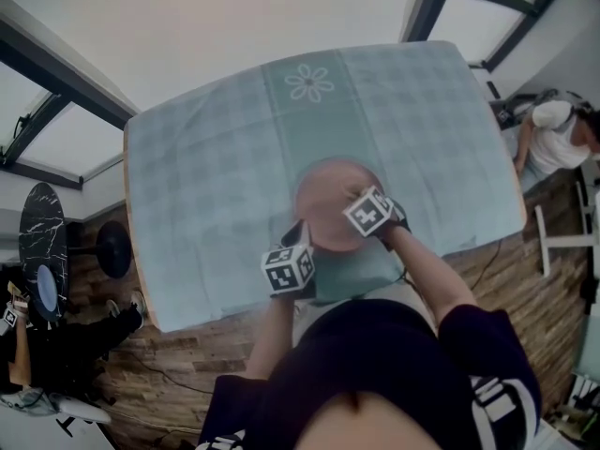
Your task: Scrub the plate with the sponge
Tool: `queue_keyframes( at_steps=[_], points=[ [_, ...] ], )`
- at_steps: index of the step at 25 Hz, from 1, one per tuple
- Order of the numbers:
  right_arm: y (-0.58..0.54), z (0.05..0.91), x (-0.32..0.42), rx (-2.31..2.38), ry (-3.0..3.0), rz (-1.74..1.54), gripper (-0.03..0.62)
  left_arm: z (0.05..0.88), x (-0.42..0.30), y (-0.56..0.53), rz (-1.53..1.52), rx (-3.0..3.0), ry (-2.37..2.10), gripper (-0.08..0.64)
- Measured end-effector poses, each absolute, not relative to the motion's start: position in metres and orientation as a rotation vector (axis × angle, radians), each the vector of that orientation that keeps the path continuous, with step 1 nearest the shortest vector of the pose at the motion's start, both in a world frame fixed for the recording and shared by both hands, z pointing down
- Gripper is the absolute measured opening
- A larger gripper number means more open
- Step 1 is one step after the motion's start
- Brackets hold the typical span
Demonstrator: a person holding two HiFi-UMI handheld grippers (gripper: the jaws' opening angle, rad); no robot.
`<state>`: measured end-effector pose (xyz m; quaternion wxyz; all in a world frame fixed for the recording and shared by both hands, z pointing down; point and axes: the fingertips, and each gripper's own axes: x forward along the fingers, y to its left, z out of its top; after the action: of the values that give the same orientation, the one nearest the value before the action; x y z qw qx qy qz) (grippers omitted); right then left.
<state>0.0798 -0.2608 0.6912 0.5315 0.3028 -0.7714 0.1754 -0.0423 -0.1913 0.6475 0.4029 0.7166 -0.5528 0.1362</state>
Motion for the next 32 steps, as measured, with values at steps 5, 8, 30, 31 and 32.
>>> queue_keyframes(
  at_steps=[5,8,30,31,32],
  points=[
    [-0.258,0.691,0.071,0.708,-1.859,0.407,0.035,0.648,-0.048,-0.187,0.338,1.799,-1.410,0.011],
    [-0.250,0.690,0.062,0.661,-1.877,0.425,0.035,0.649,-0.050,-0.186,0.336,1.791,-1.414,0.011],
    [-0.203,0.687,0.051,0.687,-1.871,0.467,0.035,0.639,-0.054,-0.166,0.349,1.826,-1.382,0.011],
    [-0.201,0.685,0.050,0.699,-1.885,0.480,0.035,0.639,-0.054,-0.164,0.349,1.828,-1.381,0.010],
    [-0.200,0.684,0.051,0.724,-1.893,0.492,0.037,0.638,-0.054,-0.162,0.349,1.831,-1.380,0.011]
  ],
)
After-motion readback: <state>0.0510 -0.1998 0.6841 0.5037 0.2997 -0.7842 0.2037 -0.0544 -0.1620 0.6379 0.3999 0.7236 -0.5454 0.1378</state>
